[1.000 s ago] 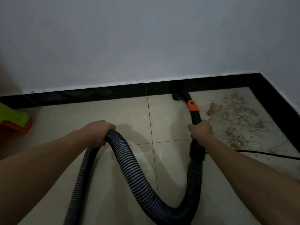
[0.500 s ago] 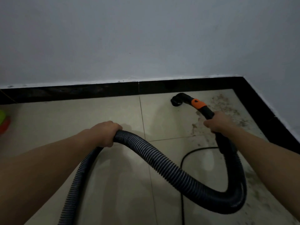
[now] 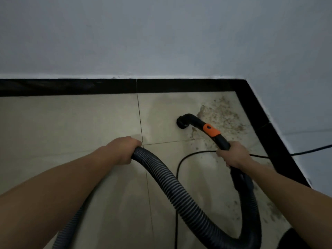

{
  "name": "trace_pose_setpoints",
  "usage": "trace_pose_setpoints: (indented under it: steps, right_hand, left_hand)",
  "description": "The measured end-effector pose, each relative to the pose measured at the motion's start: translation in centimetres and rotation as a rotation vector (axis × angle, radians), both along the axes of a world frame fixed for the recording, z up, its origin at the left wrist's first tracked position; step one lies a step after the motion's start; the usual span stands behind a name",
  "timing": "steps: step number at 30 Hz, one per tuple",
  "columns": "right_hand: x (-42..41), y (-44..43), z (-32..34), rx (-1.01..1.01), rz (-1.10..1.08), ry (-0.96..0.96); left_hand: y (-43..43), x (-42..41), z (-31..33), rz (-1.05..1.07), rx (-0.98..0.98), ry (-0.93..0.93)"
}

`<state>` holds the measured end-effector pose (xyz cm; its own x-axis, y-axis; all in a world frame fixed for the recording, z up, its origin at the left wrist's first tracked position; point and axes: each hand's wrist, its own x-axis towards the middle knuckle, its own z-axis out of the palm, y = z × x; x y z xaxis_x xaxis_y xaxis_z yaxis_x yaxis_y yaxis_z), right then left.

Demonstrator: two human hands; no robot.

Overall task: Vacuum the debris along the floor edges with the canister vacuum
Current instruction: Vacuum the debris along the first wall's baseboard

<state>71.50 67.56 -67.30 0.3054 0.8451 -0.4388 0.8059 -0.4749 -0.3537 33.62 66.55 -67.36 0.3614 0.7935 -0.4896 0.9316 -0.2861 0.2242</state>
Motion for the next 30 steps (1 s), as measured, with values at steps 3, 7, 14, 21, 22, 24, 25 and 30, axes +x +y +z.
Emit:
trace_pose_setpoints:
  steps: [3,7,14,21,22,24,25,30]
  right_hand:
    - [-0.1,-1.0,-1.0,0.038,-0.014,0.163]
    - [-0.2,-5.8,-1.6,-0.018,-0.032,0.341]
    - [1.6,-14.2,-4.4,0.075,-0.276,0.562]
    - [5.4,-17.0,-4.6,0.141,-0.35,0.498]
    - [5.8,-17.4,-4.5,0.148,-0.363,0.475]
    - [6.2,-18.3,-4.5,0.158,-0.361,0.422]
    - [6.2,-18.9,-4.5,0.157,-0.346,0.397]
    - [4.0,-20.9,-5.1,0.107,-0.206,0.402]
  left_hand:
    - [-0.5,-0.1,1.3,-0.014,0.061,0.077]
    - [-2.6,0.6,2.6,-0.084,0.077,0.169]
    - [-4.5,2.3,2.9,-0.208,0.027,0.33]
    - [-4.8,5.8,2.9,-0.239,0.023,0.336]
    - [-4.8,6.4,2.9,-0.246,0.027,0.337]
    - [-4.6,7.5,3.0,-0.263,0.047,0.336]
    - [-4.5,8.0,3.1,-0.275,0.059,0.334]
    - [-4.9,9.3,3.0,-0.35,0.069,0.349]
